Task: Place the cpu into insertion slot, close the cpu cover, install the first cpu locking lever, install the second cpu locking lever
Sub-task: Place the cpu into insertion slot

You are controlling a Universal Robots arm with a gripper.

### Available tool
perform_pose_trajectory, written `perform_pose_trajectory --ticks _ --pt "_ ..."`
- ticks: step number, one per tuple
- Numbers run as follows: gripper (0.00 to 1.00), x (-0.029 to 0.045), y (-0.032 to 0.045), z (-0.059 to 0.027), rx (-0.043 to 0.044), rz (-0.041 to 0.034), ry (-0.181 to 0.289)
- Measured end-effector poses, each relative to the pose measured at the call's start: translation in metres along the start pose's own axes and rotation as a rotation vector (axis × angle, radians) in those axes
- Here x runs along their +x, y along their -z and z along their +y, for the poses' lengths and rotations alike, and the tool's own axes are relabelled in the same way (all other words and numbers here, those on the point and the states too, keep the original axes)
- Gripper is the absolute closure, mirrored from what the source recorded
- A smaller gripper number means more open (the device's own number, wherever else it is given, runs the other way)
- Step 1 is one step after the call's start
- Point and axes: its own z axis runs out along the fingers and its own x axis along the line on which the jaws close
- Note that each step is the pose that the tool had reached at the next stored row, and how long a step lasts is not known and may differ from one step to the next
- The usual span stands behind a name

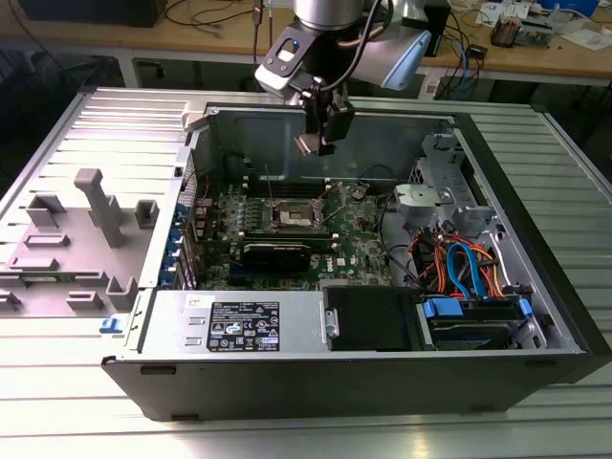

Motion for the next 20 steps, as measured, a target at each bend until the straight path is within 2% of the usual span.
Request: perform_pose_trajectory --ticks 5,18,20 --pt "0.46 0.0000 -0.0002 0.0000 -0.0018 -0.0020 -0.033" --pt "0.46 0.0000 -0.0002 0.0000 -0.0019 -0.0023 -0.036" --pt "0.46 -0.0001 -0.0015 -0.0001 -0.0020 -0.0037 -0.069"
